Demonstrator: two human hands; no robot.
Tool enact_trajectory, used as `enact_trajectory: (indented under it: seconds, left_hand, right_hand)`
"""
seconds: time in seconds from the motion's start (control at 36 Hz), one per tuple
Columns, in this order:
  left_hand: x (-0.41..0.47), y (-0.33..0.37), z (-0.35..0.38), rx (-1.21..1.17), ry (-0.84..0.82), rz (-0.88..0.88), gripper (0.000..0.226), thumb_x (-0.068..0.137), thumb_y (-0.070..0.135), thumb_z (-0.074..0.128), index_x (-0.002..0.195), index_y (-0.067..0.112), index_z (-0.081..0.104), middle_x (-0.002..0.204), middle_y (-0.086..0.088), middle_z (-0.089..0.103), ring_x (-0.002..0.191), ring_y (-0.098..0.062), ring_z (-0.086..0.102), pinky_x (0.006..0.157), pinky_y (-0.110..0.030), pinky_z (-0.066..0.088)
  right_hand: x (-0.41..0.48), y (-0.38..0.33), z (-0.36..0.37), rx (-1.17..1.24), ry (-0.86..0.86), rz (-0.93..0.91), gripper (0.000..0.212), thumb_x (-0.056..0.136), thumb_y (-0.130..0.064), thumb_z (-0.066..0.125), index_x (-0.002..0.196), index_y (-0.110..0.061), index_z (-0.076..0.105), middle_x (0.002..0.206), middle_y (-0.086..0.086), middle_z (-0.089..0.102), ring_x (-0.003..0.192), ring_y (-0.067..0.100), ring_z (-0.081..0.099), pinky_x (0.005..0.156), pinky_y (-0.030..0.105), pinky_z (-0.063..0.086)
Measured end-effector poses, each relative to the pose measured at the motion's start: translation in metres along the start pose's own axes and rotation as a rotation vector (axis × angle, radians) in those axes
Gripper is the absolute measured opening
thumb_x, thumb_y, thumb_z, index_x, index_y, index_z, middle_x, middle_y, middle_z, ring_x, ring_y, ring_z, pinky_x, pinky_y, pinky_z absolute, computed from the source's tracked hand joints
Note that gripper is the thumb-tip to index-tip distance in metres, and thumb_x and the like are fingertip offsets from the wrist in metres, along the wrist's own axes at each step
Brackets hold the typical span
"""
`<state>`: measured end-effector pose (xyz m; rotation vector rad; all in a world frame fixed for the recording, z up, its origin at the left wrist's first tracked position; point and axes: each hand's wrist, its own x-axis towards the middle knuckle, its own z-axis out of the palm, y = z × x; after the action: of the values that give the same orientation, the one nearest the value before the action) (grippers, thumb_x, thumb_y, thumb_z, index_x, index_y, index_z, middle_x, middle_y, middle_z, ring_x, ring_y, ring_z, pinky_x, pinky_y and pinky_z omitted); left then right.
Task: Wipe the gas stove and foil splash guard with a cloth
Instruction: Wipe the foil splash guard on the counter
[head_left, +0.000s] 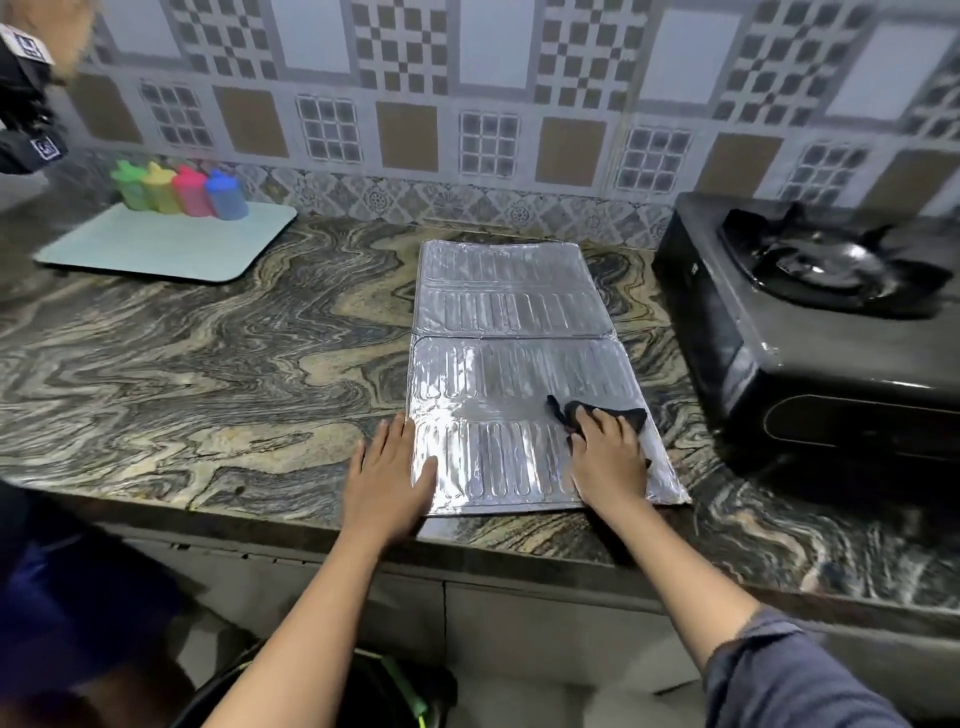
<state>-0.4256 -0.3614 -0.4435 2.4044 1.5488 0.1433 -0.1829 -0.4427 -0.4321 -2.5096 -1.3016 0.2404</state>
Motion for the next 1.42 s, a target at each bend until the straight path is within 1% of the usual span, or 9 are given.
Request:
enact_trajectory:
  seconds: [0.11,0.22,0.42,0.75,0.89,1.0,1.11,1.25,1.42]
  left_hand:
    - [0.001,-0.005,-0.008,-0.075,-0.023,0.044,0.066,0.096,0.052,0.028,0.15,0.019,0.01,0.159,0.003,0.003,0.147,-0.013,-0.001,0.12,-0.038,-0.001]
    - [-0.007,-0.013,-0.018,-0.187,-0.032,0.08,0.061,0.095,0.04,0.041,0.149,0.018,0.021,0.158,0.003,0.015,0.146,-0.013,0.009,0.12,-0.036,0.003]
    - [-0.022,-0.021,-0.009,-0.01,-0.058,0.115,0.058,0.099,0.043,0.016,0.15,0.019,0.0,0.159,0.004,-0.003,0.146,-0.01,-0.007,0.118,-0.031,-0.002]
    - [-0.022,-0.021,0.0,0.016,-0.029,0.084,0.065,0.09,0.046,0.004,0.15,0.022,-0.002,0.158,0.009,-0.005,0.145,-0.006,-0.008,0.12,-0.031,-0.004]
    - [-0.022,-0.019,0.0,0.01,0.0,0.055,0.054,0.1,0.037,0.015,0.15,0.02,0.004,0.159,0.008,-0.001,0.146,-0.007,-0.004,0.119,-0.031,-0.004]
    - [-0.024,-0.017,0.001,-0.013,0.012,0.044,0.053,0.1,0.034,0.016,0.15,0.023,0.002,0.158,0.01,-0.003,0.146,-0.006,-0.005,0.119,-0.03,-0.004]
    - [-0.024,-0.017,0.001,-0.01,0.026,0.036,0.053,0.1,0.033,0.015,0.149,0.024,-0.001,0.158,0.011,-0.004,0.145,-0.005,-0.007,0.119,-0.03,-0.005]
    - [-0.026,-0.015,0.001,0.004,0.021,0.03,0.053,0.1,0.033,0.013,0.15,0.024,-0.002,0.158,0.01,-0.005,0.145,-0.006,-0.007,0.118,-0.03,-0.006]
    - [-0.026,-0.014,0.001,0.007,0.015,0.033,0.053,0.1,0.033,0.014,0.15,0.024,-0.002,0.158,0.008,-0.005,0.146,-0.007,-0.006,0.119,-0.032,-0.004]
  right_hand:
    - [-0.002,-0.004,-0.004,0.015,-0.042,-0.007,0.044,0.099,-0.03,0.029,0.143,-0.025,0.03,0.151,0.0,0.028,0.141,0.027,0.017,0.113,0.044,0.022]
    - [-0.005,-0.006,-0.006,0.024,-0.041,0.017,0.044,0.099,-0.03,0.029,0.143,-0.025,0.03,0.152,0.0,0.027,0.142,0.027,0.015,0.112,0.046,0.022]
    - [-0.012,-0.043,0.004,0.086,-0.001,0.131,0.045,0.099,-0.028,0.034,0.143,-0.021,0.032,0.153,0.004,0.025,0.141,0.033,0.013,0.115,0.048,0.016]
    - [-0.017,-0.119,0.036,0.011,-0.172,-0.392,0.046,0.098,-0.029,0.033,0.144,-0.027,0.028,0.152,0.0,0.028,0.142,0.028,0.015,0.117,0.042,0.013]
    - [-0.01,-0.113,0.035,-0.031,-0.264,-0.67,0.046,0.096,-0.034,0.035,0.141,-0.027,0.038,0.148,0.001,0.037,0.139,0.03,0.025,0.115,0.042,0.022]
    - [-0.008,-0.077,0.018,-0.075,-0.361,-0.771,0.052,0.091,-0.043,0.03,0.14,-0.027,0.039,0.148,-0.002,0.038,0.14,0.025,0.025,0.117,0.037,0.02]
    - [-0.006,-0.026,-0.002,-0.043,-0.317,-0.584,0.043,0.097,-0.032,0.04,0.14,-0.03,0.037,0.149,-0.006,0.035,0.142,0.022,0.021,0.117,0.038,0.021]
    - [-0.01,0.028,-0.028,-0.118,-0.244,-0.246,0.045,0.1,-0.028,0.033,0.144,-0.026,0.029,0.153,-0.004,0.026,0.142,0.023,0.017,0.118,0.032,0.013]
    - [-0.034,0.029,-0.018,-0.098,-0.072,0.034,0.048,0.099,-0.029,0.027,0.146,-0.021,0.024,0.153,0.005,0.025,0.141,0.03,0.017,0.116,0.044,0.018]
